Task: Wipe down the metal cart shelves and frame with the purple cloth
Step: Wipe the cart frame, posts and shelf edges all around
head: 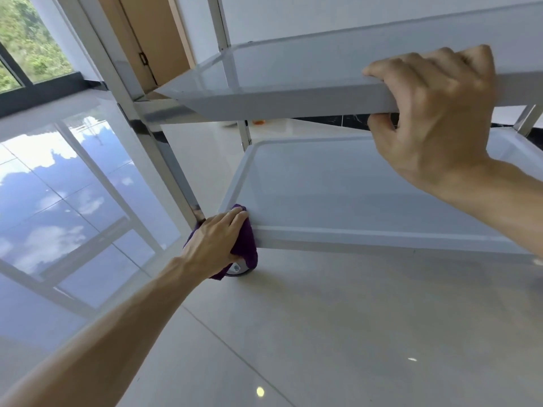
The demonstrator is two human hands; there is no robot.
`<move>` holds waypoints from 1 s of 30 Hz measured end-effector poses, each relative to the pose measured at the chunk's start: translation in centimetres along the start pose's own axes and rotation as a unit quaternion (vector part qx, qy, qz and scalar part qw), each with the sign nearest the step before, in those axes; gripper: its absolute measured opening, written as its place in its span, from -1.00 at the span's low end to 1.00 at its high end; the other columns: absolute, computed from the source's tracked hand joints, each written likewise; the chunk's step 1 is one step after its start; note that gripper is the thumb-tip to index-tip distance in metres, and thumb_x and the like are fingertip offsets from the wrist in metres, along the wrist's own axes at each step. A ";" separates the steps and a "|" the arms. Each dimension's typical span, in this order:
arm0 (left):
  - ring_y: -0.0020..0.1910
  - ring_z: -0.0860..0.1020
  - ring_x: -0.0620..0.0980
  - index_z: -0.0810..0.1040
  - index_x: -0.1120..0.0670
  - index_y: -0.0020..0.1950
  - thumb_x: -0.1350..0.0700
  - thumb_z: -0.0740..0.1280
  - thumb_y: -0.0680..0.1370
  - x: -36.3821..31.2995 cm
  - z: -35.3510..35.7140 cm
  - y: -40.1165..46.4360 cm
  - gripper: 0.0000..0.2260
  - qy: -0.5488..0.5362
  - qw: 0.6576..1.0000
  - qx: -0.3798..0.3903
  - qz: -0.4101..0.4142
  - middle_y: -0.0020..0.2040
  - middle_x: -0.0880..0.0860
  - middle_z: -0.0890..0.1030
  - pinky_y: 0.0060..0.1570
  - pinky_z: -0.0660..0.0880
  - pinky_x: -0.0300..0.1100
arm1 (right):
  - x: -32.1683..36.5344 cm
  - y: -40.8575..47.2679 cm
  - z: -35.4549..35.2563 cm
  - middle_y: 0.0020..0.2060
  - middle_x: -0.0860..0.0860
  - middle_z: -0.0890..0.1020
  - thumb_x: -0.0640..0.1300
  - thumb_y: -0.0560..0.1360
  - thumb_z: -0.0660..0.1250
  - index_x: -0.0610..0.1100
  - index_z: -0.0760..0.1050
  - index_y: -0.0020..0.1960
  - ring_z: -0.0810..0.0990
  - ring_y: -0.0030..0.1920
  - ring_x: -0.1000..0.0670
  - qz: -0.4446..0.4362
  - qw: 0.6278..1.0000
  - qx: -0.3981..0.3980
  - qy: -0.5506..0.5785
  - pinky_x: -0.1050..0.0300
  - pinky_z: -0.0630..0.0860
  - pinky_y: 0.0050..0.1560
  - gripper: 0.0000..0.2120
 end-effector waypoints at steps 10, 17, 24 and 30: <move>0.49 0.32 0.15 0.33 0.26 0.47 0.17 0.52 0.36 -14.7 1.5 4.7 -0.27 -0.040 0.991 -0.021 0.127 0.51 0.20 0.33 0.45 0.25 -0.09 | 0.2 0.1 -0.3 -0.03 0.00 0.68 -0.20 0.40 0.25 -0.12 0.58 0.17 0.54 -0.09 -0.18 -0.003 1.000 -0.025 -0.007 -0.02 0.22 0.00 -0.64; 0.51 0.29 -0.02 0.28 0.09 0.55 0.17 0.52 0.37 -9.7 1.5 3.8 -0.22 -0.080 0.989 0.003 0.125 0.57 0.04 0.26 0.41 0.11 -0.36 | 0.2 0.0 -0.6 0.01 0.02 0.68 -0.21 0.39 0.23 -0.11 0.58 0.19 0.57 -0.06 -0.16 -0.005 1.000 -0.007 -0.002 -0.01 0.24 0.01 -0.61; 0.18 0.53 -0.01 0.40 -0.07 0.33 0.00 0.52 0.18 -1.7 -0.2 0.1 -0.27 -0.102 0.993 -0.008 -0.056 0.22 -0.08 0.55 0.02 0.43 -0.21 | 0.5 0.3 -0.5 0.00 0.03 0.67 -0.19 0.38 0.24 -0.10 0.58 0.17 0.57 -0.04 -0.14 0.006 1.000 0.008 -0.003 0.00 0.23 0.02 -0.62; 0.20 0.54 0.06 0.49 0.13 0.31 0.14 0.57 0.19 -11.5 0.9 4.3 -0.31 -0.124 0.990 -0.025 0.066 0.22 0.04 0.56 0.14 0.30 -0.32 | 0.6 0.4 -0.4 -0.02 0.04 0.67 -0.21 0.37 0.21 -0.10 0.58 0.17 0.55 -0.04 -0.12 0.025 0.999 0.035 -0.006 0.00 0.25 0.03 -0.61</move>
Point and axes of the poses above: each hand's wrist, its own y-axis towards the middle knuckle, its own z-axis out of the palm, x = y × z, the point moved 4 cm from there along y, towards the middle knuckle
